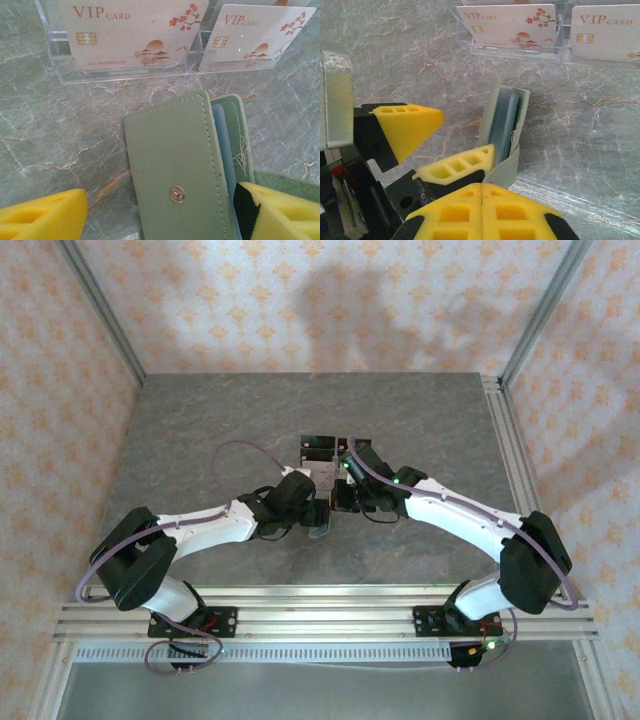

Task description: Put the credit cards into the card holder

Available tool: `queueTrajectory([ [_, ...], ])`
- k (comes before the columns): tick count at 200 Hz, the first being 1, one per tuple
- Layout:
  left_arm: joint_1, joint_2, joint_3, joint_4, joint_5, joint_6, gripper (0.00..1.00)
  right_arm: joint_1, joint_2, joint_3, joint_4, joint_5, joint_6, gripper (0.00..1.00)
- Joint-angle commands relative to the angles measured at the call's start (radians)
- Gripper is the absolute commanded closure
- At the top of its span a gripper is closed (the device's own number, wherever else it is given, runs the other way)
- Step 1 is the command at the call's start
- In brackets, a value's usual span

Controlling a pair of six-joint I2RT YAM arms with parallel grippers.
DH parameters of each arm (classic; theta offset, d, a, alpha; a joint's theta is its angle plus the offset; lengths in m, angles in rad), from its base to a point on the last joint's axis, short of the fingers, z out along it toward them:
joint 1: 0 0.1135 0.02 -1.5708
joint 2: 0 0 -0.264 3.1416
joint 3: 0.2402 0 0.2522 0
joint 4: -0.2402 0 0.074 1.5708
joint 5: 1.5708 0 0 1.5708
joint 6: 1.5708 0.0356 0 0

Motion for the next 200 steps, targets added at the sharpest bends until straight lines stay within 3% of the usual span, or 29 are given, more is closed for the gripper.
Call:
queueTrajectory([
  [1,-0.009,0.005,0.014,-0.038,-0.064,-0.002,0.22,-0.006,-0.024,0.026,-0.028,0.004,0.003,1.0],
  [65,-0.009,-0.08,-0.054,-0.077,-0.157,-0.024,0.23,-0.015,-0.03,-0.024,-0.025,0.03,-0.004,1.0],
  [150,-0.008,-0.128,-0.219,-0.089,-0.238,-0.112,0.24,-0.047,0.028,-0.21,0.118,0.052,0.015,1.0],
  [200,-0.009,-0.132,-0.264,-0.088,-0.243,-0.141,0.25,-0.069,0.08,-0.263,0.126,0.107,0.002,1.0],
])
